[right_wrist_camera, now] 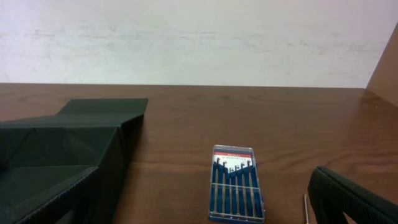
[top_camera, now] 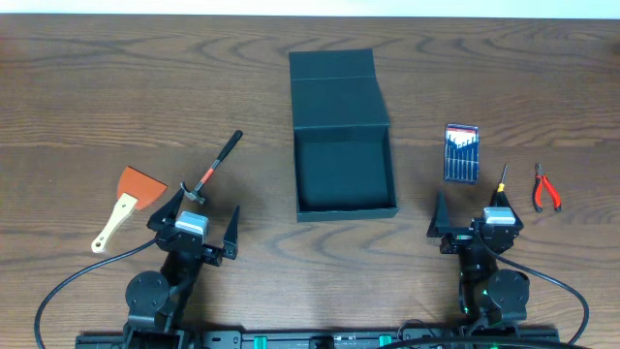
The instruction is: Pack container
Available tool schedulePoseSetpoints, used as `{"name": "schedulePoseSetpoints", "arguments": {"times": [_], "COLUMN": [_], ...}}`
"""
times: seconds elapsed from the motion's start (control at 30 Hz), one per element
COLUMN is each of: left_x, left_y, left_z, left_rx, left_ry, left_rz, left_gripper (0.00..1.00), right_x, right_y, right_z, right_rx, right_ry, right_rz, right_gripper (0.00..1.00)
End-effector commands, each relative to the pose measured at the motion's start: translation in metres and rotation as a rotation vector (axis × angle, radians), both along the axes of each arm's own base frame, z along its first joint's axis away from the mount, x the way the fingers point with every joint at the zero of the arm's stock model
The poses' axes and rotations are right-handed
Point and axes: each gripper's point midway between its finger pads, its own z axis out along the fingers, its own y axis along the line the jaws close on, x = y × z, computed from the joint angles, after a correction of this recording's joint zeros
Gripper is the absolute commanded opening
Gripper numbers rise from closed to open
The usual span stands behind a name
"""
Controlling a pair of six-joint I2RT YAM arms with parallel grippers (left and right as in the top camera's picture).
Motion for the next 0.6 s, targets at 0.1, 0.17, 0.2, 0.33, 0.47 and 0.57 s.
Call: {"name": "schedulePoseSetpoints", "arguments": {"times": [0.1, 0.17, 0.2, 0.33, 0.47, 0.57], "left_x": [0.000, -0.001, -0.002, -0.007, -0.006, 0.001], "left_y": [0.002, 0.008, 0.012, 0.027, 0.031, 0.030], "left_z": [-0.015, -0.017, -0.017, -0.005, 0.016, 0.029], "left_rx": [-0.129, -0.199, -0.224, -0.217, -0.197, -0.183], "left_ry": [0.095, 0.149, 0.174, 0.258, 0.322, 0.377], "left_rz": [0.026, 0.073, 0.105, 0.201, 0.233, 0.240], "left_gripper": [0.99, 0.99, 0.98, 0.98, 0.98, 0.98], "right_x": [0.000, 0.000, 0.000, 0.001, 0.012, 0.034], "right_y": [0.004, 0.009, 0.010, 0.008, 0.003, 0.000], "right_z": [-0.002, -0.002, 0.000, 0.024, 0.054, 0.071], "right_rx": [0.218, 0.263, 0.261, 0.111, 0.009, -0.032], "right_ry": [0.003, 0.010, 0.012, 0.004, 0.072, 0.210], "right_rz": [0.010, 0.041, 0.045, 0.043, 0.018, 0.009], "right_gripper": [0.99, 0.99, 0.99, 0.99, 0.99, 0.99]}}
